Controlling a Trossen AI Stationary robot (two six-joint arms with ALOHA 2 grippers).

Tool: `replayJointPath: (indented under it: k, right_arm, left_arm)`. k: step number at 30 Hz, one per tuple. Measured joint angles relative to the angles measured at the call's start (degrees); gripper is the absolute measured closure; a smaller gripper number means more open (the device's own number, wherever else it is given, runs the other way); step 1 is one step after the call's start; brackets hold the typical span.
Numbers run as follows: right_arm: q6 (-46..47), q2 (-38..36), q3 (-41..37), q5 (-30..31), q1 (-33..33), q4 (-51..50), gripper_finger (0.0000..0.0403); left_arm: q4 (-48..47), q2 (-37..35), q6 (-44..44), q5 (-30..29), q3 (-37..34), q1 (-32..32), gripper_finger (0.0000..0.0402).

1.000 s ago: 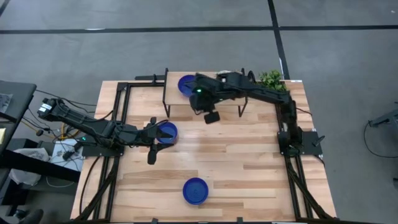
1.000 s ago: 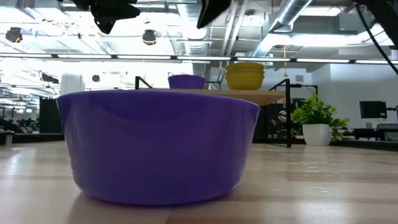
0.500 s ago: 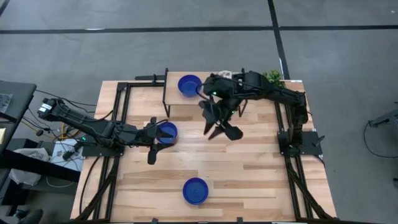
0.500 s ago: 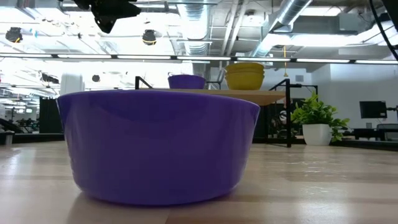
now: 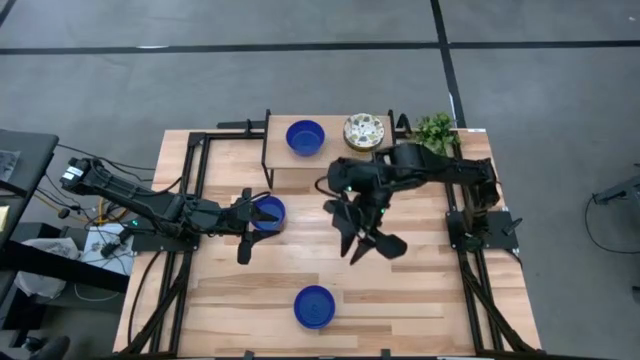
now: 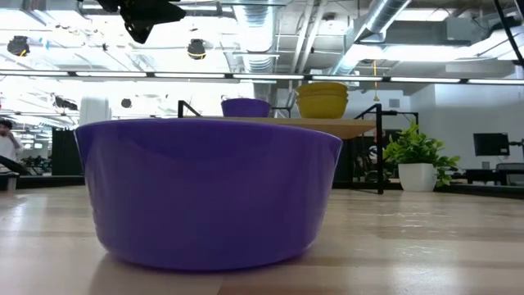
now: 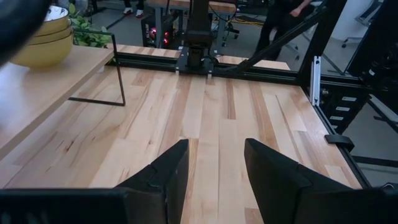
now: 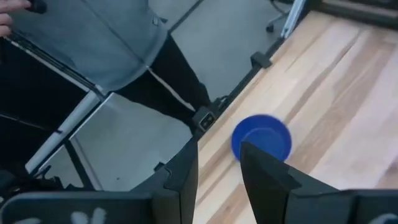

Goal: Pick & Place Mini bowls
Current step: Stack the bottom blue bowl on top of the blue bowl on the shelf

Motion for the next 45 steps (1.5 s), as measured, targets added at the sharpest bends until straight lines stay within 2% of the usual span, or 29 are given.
replayJointPath:
  k: [7, 16, 30, 35, 37, 45]
  right_arm:
    - [8.31, 0.00, -0.02, 8.10, 5.09, -4.17, 0.0295]
    - [26.85, 0.00, -0.02, 19.25, 11.28, -5.42, 0.0295]
    - [53.74, 0.02, -0.02, 40.74, 19.38, 5.22, 0.0295]
    - [55.56, 1.61, -1.31, 49.19, 23.52, 8.77, 0.0295]
    - [55.50, 3.49, -1.42, 50.81, 24.78, 10.56, 0.0295]
    - [50.51, 14.00, -1.62, 51.46, 27.67, 11.06, 0.0295]
  left_arm:
    - [0.02, 0.00, 0.00, 0.00, 0.00, 0.00, 0.0247]
    - [0.07, 0.00, 0.00, 0.00, 0.00, 0.00, 0.0247]
    - [0.20, 0.00, 0.00, 0.02, 0.00, 0.00, 0.0247]
    - [0.22, 0.00, 0.00, 0.02, 0.00, 0.01, 0.0247]
    - [0.23, 0.02, 0.00, 0.02, 0.00, 0.02, 0.0247]
    - [0.17, 0.02, 0.02, 0.46, -0.02, 0.01, 0.0247]
